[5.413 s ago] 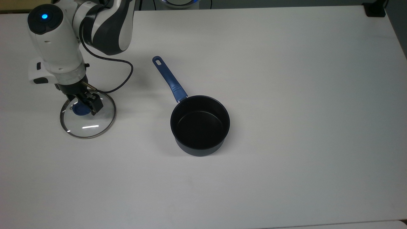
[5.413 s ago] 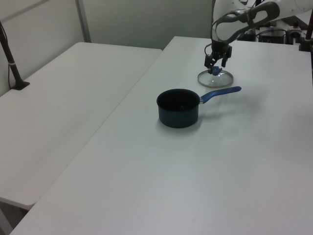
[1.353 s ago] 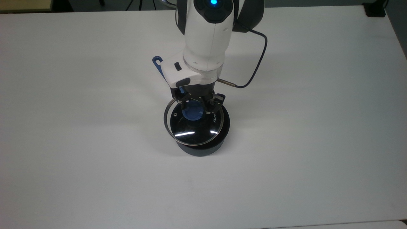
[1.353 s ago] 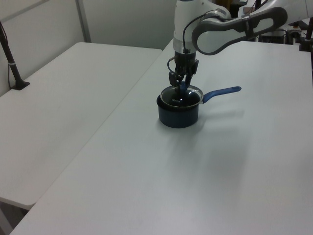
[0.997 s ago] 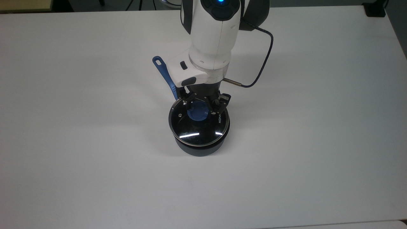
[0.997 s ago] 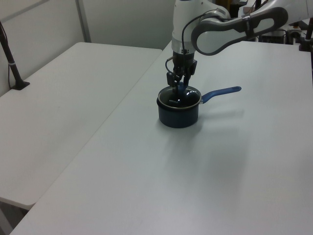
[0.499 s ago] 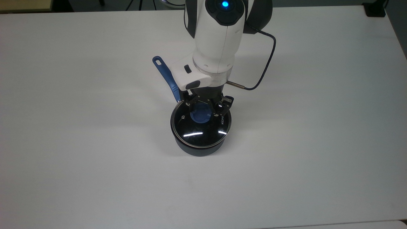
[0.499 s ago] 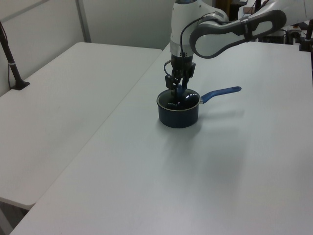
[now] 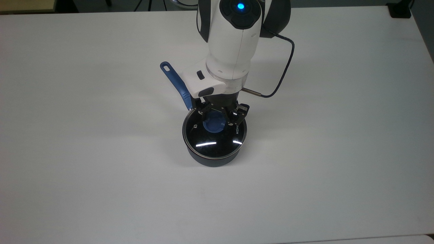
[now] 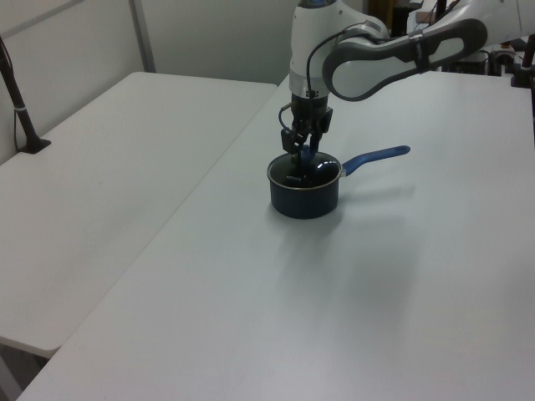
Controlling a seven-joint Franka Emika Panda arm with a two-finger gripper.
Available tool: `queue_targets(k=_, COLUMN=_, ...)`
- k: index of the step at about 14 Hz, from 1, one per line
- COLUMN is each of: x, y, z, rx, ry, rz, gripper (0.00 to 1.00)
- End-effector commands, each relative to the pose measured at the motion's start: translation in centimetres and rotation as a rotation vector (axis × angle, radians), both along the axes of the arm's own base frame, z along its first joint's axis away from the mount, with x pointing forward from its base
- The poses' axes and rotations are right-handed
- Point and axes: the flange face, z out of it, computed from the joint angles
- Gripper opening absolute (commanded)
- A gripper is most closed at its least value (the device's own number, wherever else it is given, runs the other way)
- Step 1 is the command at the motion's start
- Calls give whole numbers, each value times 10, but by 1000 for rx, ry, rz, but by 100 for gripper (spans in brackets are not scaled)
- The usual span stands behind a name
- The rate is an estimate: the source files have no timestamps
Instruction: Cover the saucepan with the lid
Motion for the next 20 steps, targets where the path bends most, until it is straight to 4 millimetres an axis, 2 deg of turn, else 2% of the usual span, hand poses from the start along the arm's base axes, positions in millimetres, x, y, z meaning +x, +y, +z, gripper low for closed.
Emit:
queue_targets(k=1, x=6, y=2, z=4, rx=-19, ry=-45, rz=-6, gripper=59)
queue_targets(k=3, x=7, y=-1, z=-1, rx=-36, ry=-40, rz=-4, gripper=96)
queue_targets(k=4, x=7, y=-1, z=-1, rx=-37, ry=-40, rz=-3, gripper=100)
queue_targets(k=5, x=7, y=-2, z=0, rx=-37, ry=-40, rz=-4, gripper=100)
queue_targets(k=7, x=3, y=-3, z=14, rx=-23, ry=-41, rz=-8, gripper=100)
queue_targets(k=9, x=-10, y=-20, z=55, rx=14, ry=-51, rz=-25, gripper=100)
queue_targets(k=11, x=-38, y=-38, z=94, rx=57, ry=6, rz=34, gripper=100)
queue_targets(k=12, x=-56, y=-51, z=106, rx=65, ry=63, rz=87, gripper=100)
queue_targets(k=14, x=-90, y=-94, z=128, rx=86, ry=117, rz=106, gripper=100)
queue_targets(k=16, x=-109, y=-130, z=138, rx=93, ry=123, rz=109, gripper=100)
queue_targets(k=20, x=-117, y=-158, z=147, rx=98, ry=137, rz=158, gripper=100)
